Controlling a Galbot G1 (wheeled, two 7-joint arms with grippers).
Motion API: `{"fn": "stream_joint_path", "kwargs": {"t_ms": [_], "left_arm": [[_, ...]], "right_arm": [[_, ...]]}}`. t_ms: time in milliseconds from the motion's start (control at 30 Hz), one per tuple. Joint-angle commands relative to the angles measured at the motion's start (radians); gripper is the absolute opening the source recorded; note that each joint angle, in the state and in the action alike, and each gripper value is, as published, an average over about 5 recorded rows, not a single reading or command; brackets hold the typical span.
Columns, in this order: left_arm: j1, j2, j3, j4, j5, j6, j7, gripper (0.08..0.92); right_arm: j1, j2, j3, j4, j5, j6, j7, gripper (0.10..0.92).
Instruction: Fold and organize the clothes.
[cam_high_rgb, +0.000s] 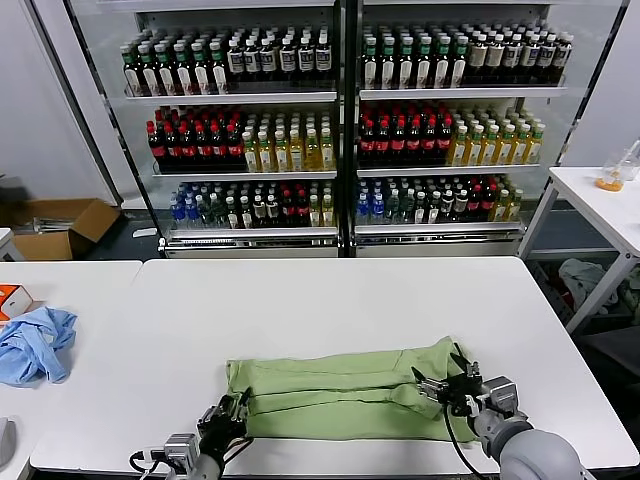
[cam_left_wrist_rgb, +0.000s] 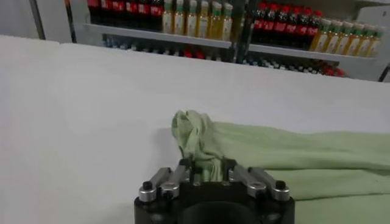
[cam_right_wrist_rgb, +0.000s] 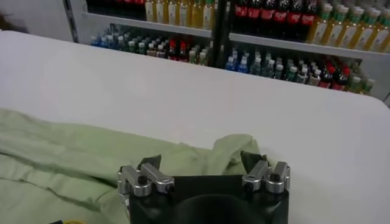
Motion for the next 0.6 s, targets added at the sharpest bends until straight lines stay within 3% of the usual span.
{"fn": "stream_joint_path", "kwargs": {"t_ms": [33, 267, 600], "left_arm": [[0.001, -0.002, -0.013, 0.017, -0.061, 0.002, 0.014, 0.276], [-0.010, 0.025, -0.088, 0.025, -0.105, -0.003, 0.020, 0.114], [-0.041, 0.146, -0.365, 0.046, -0.257, 0.016, 0.041, 0.110]], "right_arm": [[0.001, 0.000, 0.000, 0.000, 0.000, 0.002, 0.001, 0.823], [0.007, 0.000, -0.001, -0.004, 0.002, 0.008, 0.004, 0.823], [0.022, -0.007, -0.003, -0.013, 0.010, 0.016, 0.003, 0.823]]}}
